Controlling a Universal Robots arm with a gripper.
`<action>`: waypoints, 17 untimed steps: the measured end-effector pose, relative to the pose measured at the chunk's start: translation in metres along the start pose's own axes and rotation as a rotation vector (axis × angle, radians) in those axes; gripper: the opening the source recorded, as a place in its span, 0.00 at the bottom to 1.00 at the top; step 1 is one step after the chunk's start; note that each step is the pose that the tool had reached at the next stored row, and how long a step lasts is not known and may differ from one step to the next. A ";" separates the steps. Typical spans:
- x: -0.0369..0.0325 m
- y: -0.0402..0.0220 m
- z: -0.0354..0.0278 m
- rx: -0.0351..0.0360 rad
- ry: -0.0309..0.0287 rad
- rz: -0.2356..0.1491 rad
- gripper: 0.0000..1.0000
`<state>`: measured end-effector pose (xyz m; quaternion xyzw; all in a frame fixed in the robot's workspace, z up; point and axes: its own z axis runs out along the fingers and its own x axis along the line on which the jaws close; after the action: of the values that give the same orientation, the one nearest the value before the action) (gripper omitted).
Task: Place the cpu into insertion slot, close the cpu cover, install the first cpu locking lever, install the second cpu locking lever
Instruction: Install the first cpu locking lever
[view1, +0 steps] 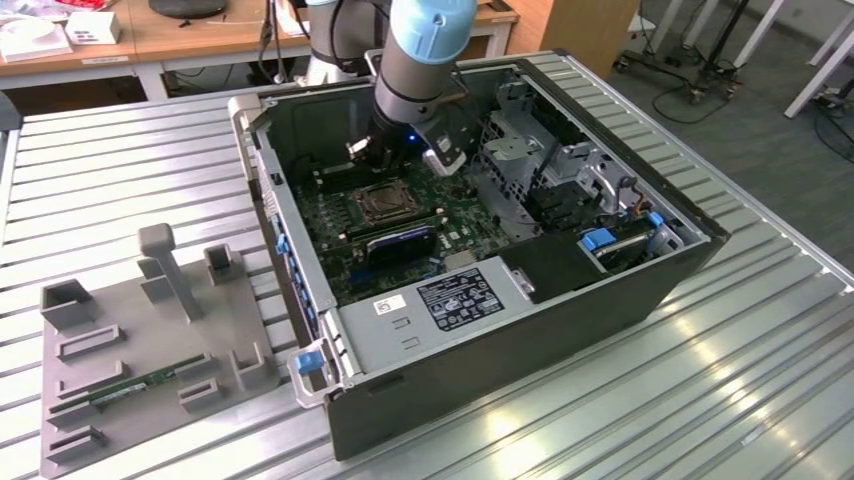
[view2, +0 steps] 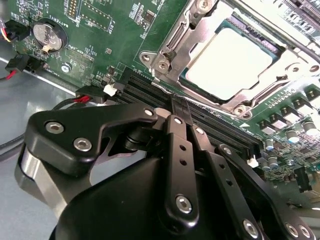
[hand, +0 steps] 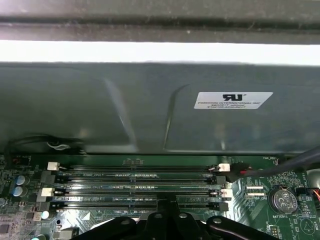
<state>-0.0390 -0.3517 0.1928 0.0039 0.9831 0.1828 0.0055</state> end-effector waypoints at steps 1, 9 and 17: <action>0.0000 0.0000 0.0001 0.0000 0.0000 0.000 0.11; -0.0001 -0.0005 0.0014 -0.0002 -0.0001 0.000 0.11; -0.0002 -0.0013 0.0038 -0.0006 -0.0001 0.000 0.11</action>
<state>-0.0388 -0.3516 0.1888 0.0039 0.9831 0.1831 0.0056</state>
